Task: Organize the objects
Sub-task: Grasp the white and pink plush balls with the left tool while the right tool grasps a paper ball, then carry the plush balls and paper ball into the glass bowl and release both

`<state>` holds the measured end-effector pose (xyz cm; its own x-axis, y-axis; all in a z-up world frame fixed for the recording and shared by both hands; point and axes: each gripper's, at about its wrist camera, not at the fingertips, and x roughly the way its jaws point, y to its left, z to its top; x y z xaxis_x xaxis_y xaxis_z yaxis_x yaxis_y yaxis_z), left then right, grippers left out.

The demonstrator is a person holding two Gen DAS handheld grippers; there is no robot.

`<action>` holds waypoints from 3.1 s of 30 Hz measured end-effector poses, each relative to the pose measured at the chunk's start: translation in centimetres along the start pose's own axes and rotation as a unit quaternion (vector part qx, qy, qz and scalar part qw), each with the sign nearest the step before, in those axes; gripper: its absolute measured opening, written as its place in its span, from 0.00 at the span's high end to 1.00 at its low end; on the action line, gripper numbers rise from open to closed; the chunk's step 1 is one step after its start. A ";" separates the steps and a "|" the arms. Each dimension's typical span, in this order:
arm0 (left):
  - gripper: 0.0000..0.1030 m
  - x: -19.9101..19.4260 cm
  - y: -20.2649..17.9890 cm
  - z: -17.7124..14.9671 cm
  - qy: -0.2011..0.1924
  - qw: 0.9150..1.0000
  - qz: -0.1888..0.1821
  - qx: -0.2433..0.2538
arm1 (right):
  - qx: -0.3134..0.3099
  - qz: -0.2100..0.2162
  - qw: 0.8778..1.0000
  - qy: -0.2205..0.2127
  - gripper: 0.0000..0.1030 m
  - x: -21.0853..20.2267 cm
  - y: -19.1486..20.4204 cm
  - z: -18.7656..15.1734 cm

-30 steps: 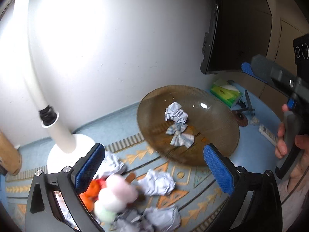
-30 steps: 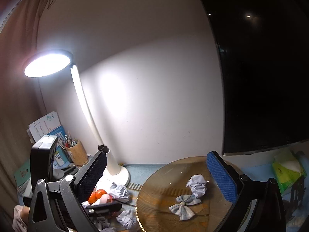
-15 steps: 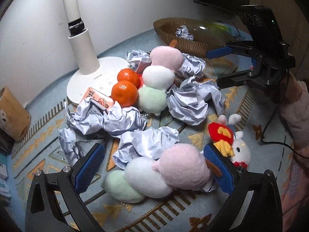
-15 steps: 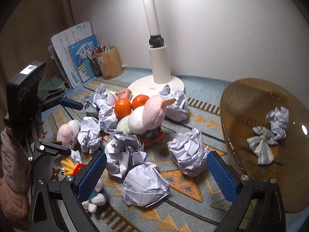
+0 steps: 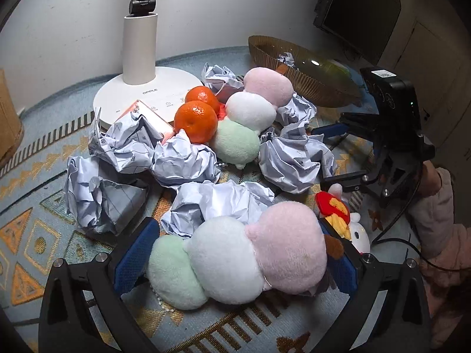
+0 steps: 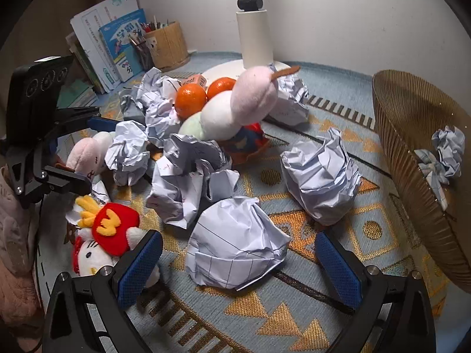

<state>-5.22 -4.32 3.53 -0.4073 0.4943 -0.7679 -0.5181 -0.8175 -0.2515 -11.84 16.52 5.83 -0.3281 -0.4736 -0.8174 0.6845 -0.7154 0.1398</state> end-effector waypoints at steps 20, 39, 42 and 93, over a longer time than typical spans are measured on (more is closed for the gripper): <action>0.34 -2.4 1.5 -0.5 -0.073 0.994 -0.052 -0.064 | 0.013 -0.054 0.991 -0.122 0.55 -4.3 0.1 0.4; 0.41 -6.0 0.7 -1.4 -0.196 0.972 -0.028 -0.125 | 0.008 -0.066 0.980 -0.189 0.54 -8.0 0.6 0.8; 0.41 -7.1 1.2 -1.3 -0.214 0.967 -0.017 -0.139 | 0.009 -0.063 0.980 -0.191 0.54 -8.1 0.5 0.8; 0.00 9.8 -14.5 22.3 -0.127 0.984 0.092 0.080 | 0.129 -0.169 0.950 -0.230 0.00 -17.3 -14.6 7.1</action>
<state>-18.47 18.97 12.73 -0.6701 0.4174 -0.6138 -0.5220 -0.8529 -0.0100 -20.79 31.51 21.84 -0.7910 -0.3257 -0.5179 0.3262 -0.9407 0.0933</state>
